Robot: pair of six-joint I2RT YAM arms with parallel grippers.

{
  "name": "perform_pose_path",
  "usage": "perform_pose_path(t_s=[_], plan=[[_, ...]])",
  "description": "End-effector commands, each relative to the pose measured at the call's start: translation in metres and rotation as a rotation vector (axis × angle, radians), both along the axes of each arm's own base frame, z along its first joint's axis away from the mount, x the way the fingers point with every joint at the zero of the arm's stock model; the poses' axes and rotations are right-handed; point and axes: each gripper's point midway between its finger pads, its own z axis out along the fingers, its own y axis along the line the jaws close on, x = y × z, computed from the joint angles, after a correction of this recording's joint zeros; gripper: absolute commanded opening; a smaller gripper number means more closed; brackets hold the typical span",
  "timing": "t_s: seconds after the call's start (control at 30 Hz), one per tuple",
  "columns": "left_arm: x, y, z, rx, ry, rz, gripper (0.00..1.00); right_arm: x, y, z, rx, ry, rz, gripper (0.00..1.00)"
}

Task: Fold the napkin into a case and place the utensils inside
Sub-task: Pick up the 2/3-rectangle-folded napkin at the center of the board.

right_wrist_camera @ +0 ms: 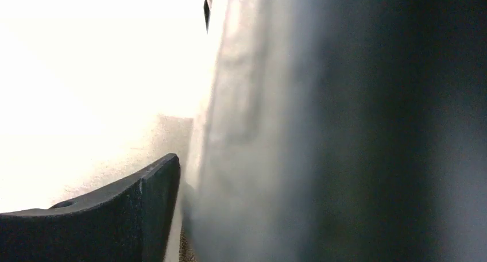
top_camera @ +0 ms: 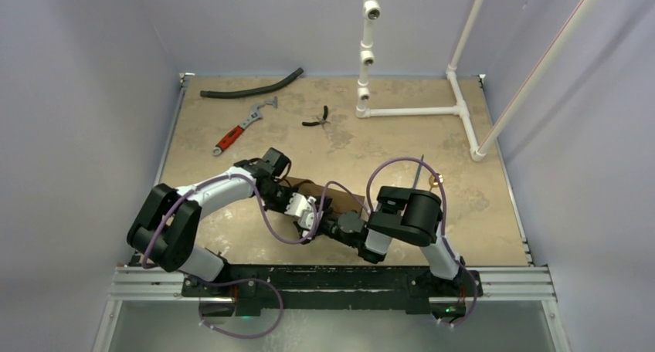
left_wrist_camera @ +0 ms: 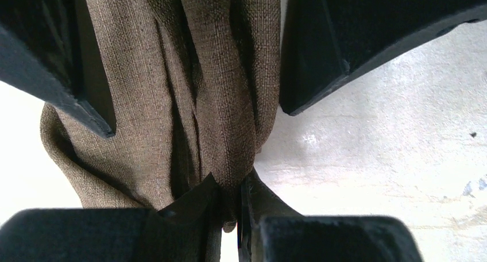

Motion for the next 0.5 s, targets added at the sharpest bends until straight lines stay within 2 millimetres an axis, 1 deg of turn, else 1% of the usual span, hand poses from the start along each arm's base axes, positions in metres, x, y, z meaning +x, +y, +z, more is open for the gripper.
perform_pose_path(t_s=[0.0, 0.07, 0.17, 0.33, 0.4, 0.47], plan=[[-0.005, -0.019, 0.013, -0.069, 0.035, -0.028, 0.00, 0.000, 0.020, 0.080, 0.283, -0.193, 0.009, 0.87], [-0.004, -0.020, 0.015, -0.072, 0.036, -0.025, 0.00, -0.002, 0.023, 0.076, 0.286, -0.196, 0.001, 0.84], [-0.005, -0.020, 0.017, -0.071, 0.041, -0.023, 0.00, -0.001, 0.019, 0.070, 0.296, -0.200, -0.032, 0.77], [-0.005, -0.024, 0.025, -0.089, 0.051, -0.010, 0.00, -0.002, 0.016, 0.068, 0.323, -0.199, -0.057, 0.52], [-0.003, -0.025, 0.028, -0.095, 0.041, 0.002, 0.00, -0.005, 0.014, 0.070, 0.344, -0.180, -0.051, 0.41], [0.000, -0.025, 0.032, -0.106, 0.021, 0.024, 0.00, -0.008, 0.012, 0.071, 0.357, -0.159, -0.047, 0.29]])
